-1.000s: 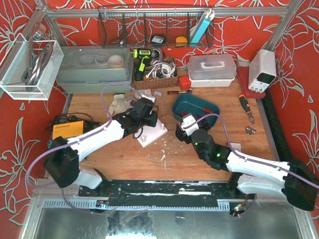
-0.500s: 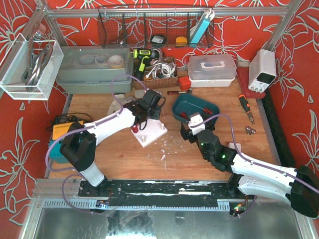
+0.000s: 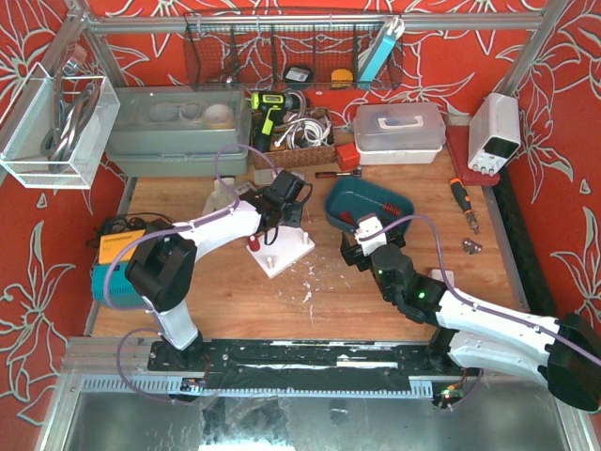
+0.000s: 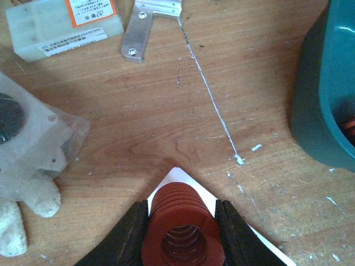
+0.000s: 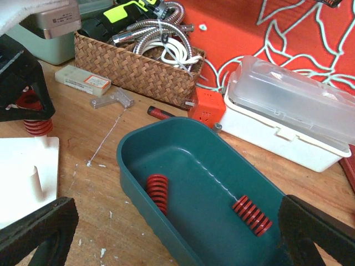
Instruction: Install the large spring
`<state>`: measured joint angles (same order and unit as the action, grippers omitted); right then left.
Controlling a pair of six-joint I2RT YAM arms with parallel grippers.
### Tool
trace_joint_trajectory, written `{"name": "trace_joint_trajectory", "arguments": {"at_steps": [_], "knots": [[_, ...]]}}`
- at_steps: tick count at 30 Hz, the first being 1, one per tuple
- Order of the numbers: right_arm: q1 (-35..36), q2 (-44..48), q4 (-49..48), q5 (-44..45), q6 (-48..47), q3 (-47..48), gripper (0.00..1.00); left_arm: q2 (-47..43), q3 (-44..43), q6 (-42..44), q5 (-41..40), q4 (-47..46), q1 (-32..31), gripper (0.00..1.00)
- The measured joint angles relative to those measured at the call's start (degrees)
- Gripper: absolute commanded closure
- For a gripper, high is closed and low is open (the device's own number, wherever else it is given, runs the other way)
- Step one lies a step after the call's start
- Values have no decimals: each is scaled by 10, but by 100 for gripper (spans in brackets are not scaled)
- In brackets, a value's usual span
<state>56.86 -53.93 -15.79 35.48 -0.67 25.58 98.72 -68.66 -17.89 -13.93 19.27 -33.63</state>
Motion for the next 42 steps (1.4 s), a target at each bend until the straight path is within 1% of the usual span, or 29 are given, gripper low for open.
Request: {"name": "trace_joint_trajectory", "arguments": {"at_steps": [5, 7, 10, 12, 15, 19, 23, 26, 30, 31, 32, 33, 36, 42], "knots": [[0, 0, 0, 0, 0, 0, 1, 12, 0, -2, 10, -7, 6, 77], [0, 0, 0, 0, 0, 0, 1, 14, 0, -2, 13, -9, 8, 72], [-2, -1, 0, -3, 0, 0, 1, 17, 0, -2, 18, -10, 10, 62], [-4, -1, 1, -3, 0, 0, 1, 19, 1, -4, 21, -12, 11, 60], [-4, -2, 0, -1, 1, 0, 1, 19, 1, -4, 24, -17, 13, 48], [-10, -2, 0, 3, 3, 0, 1, 17, 5, -4, 27, -23, 14, 42], [-15, -2, -1, 4, 6, -1, 2, -3, 22, -3, 27, -26, 14, 32], [-27, -1, -1, 3, 19, -3, 3, -48, 49, -3, 32, -37, 14, 24], [-56, -1, -1, -11, 43, -4, 1, -149, 122, -1, 64, -101, 15, 16], [-64, -2, 0, -14, 47, -4, 1, -175, 143, 0, 75, -119, 15, 12], [-71, -4, 3, -16, 51, -3, 1, -201, 164, -1, 86, -141, 15, 2], [-78, -8, 9, -20, 56, 0, 1, -223, 183, -2, 96, -158, 15, 0], [-106, -30, 57, -35, 72, 33, 1, -276, 239, -1, 126, -216, 15, 0], [-164, -122, 153, -64, 76, 157, 4, -363, 351, 0, 172, -324, 10, 0]]}}
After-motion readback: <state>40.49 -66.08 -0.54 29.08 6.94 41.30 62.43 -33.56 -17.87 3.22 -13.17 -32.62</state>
